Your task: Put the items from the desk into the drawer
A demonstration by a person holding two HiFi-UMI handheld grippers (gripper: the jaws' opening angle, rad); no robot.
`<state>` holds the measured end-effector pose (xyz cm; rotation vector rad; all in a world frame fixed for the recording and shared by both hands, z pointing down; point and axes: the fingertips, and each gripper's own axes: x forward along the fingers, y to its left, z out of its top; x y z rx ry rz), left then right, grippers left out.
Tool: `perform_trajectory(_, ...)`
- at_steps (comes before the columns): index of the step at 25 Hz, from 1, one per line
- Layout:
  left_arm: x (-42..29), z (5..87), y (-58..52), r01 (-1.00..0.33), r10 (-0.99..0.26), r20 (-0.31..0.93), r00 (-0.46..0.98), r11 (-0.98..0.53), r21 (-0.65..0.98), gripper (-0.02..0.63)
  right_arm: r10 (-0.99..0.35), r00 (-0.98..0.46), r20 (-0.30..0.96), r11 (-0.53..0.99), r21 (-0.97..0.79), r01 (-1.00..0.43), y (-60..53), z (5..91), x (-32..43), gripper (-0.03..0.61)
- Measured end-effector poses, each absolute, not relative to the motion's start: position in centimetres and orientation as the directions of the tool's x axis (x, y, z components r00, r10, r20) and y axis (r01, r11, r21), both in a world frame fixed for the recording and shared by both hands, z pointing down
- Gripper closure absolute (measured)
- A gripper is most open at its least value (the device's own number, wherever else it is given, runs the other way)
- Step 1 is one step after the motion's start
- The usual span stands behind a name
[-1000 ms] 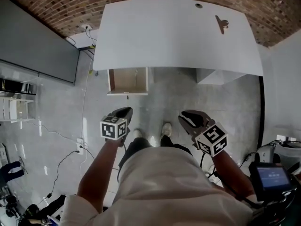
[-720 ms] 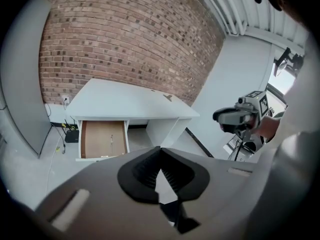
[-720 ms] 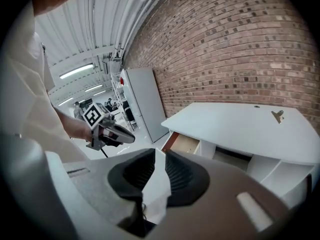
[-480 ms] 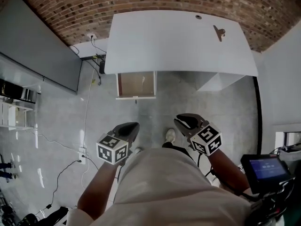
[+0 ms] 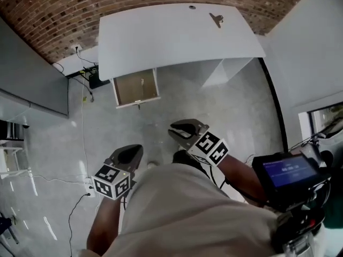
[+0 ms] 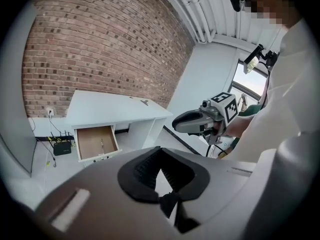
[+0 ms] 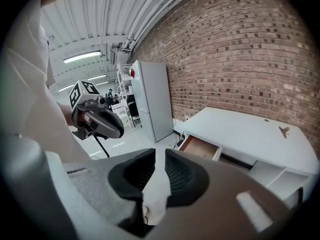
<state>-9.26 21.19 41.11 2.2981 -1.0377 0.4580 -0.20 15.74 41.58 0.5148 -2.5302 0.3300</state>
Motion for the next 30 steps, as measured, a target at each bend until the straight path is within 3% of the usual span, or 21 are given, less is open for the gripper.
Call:
perform_trajectory(9,-13.3,43.8,25.1,-0.733,-0.548,0.492,0.676,-0.564,0.379,0.606,-0.304,-0.774,0.556,0.896,-0.109,-0.43,20.8,43.7,-5.3,0.52)
perform_trajectory(30,-13.5,42.1,27.9,-0.747,-0.564,0.493,0.662,-0.549,0.375,0.606,-0.242,-0.783,0.573,0.926,-0.105,-0.363,23.7,41.6,-7.4,0.522)
